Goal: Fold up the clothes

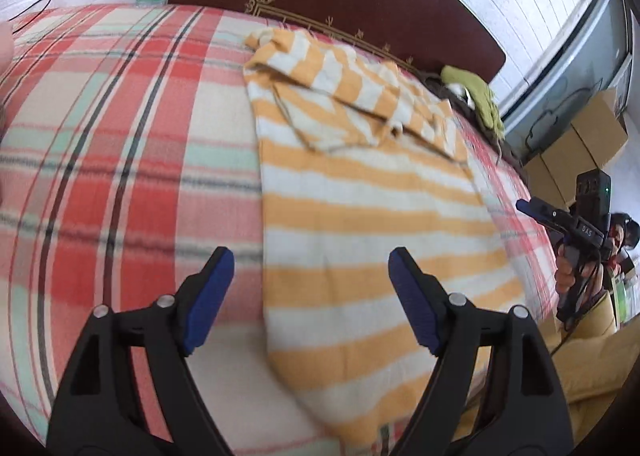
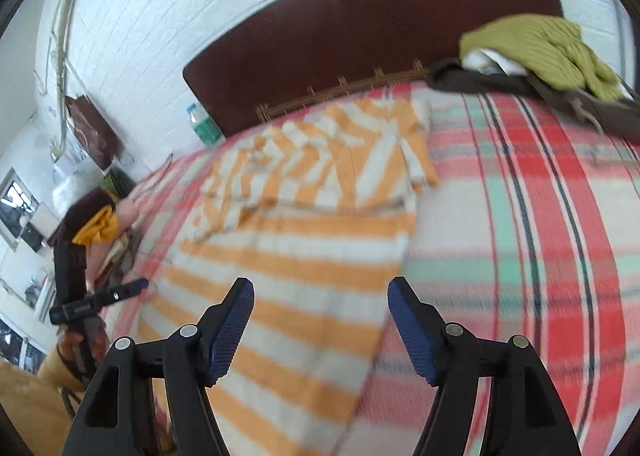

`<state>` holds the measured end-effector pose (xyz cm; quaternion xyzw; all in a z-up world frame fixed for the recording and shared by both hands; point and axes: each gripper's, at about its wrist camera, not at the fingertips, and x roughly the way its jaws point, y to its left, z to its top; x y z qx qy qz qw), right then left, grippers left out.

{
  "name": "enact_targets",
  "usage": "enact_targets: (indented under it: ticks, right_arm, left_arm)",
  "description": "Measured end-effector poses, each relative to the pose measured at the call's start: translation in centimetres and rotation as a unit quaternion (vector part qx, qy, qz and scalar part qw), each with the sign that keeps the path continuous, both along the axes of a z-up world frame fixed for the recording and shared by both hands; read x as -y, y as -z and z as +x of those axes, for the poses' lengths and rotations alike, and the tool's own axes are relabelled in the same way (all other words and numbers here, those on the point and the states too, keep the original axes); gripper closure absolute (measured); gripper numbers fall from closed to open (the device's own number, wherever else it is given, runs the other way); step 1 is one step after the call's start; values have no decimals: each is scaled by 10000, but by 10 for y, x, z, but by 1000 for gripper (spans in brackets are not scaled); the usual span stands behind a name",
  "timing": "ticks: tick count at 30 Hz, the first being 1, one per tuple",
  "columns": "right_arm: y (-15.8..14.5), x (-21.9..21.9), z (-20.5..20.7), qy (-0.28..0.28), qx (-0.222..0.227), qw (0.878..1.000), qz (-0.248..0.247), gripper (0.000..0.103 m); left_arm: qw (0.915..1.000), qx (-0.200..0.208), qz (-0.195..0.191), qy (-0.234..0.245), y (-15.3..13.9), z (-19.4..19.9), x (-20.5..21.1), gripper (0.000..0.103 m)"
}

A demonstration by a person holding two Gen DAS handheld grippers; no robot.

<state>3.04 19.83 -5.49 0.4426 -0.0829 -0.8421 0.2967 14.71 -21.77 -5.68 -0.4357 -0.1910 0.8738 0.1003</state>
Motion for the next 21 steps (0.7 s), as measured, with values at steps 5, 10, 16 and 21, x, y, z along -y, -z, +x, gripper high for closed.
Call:
enact_targets:
  ticks: [5, 10, 16, 21]
  right_arm:
    - [16, -11, 42, -140, 352, 9992, -112, 32]
    - [31, -9, 68, -337, 565, 9977, -187, 32]
    - [40, 0, 89, -513, 536, 9972, -42, 31]
    - [41, 9, 102, -658, 457, 9968, -26, 24]
  left_arm:
    - [9990, 177, 405, 77, 14, 27, 2, 23]
    - [9976, 145, 633, 254, 18, 43, -7, 21]
    - [9930, 129, 1111, 386, 22, 53, -12, 10]
    - [9900, 165, 1221, 693, 21, 58, -28, 10]
